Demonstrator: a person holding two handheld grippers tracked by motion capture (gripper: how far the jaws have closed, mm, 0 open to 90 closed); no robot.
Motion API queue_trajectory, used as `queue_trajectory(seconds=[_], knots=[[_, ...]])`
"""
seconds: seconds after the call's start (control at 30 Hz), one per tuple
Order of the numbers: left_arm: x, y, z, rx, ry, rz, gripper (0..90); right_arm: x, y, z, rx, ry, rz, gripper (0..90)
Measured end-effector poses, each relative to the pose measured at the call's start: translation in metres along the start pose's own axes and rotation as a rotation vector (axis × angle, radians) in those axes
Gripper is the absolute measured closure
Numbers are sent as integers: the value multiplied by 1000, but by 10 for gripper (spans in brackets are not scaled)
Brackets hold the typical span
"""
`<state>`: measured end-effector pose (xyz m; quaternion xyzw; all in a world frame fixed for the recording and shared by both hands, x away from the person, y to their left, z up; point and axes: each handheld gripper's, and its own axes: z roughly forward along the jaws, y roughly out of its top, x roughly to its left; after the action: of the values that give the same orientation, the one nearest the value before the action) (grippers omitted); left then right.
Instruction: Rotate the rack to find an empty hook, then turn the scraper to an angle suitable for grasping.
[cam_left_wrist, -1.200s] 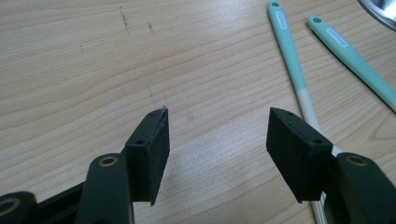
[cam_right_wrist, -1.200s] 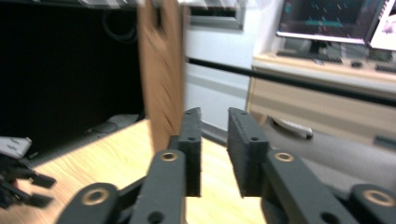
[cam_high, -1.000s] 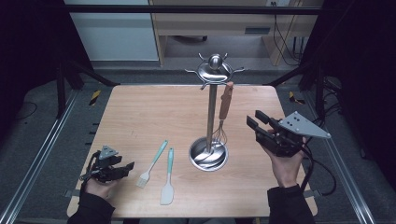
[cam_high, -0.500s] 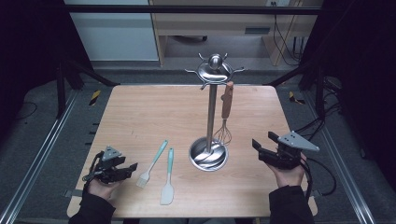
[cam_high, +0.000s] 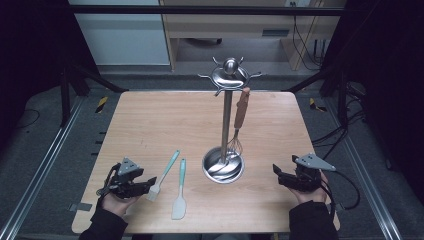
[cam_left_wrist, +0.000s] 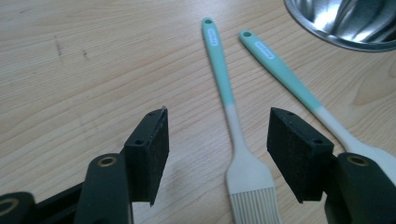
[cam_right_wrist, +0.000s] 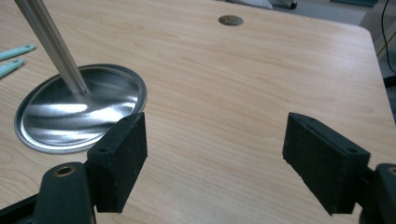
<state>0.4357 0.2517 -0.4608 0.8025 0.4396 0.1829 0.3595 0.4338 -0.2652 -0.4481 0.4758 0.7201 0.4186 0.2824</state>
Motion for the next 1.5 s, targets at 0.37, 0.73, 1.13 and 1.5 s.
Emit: queue_trajectory(seconds=[0.37, 0.73, 1.13, 1.5], knots=[[-22, 12, 5, -18, -32, 21, 363, 3, -12, -4, 35, 18, 3, 209], [-43, 27, 19, 9, -61, 23, 371, 2, -12, -2, 52, 8, 0, 220], [-67, 35, 50, 105, -42, 68, 443, 4, -11, 2, 74, 19, -18, 241], [-73, 25, 61, 181, -38, 55, 621, 7, -10, 3, 87, 30, -27, 260]])
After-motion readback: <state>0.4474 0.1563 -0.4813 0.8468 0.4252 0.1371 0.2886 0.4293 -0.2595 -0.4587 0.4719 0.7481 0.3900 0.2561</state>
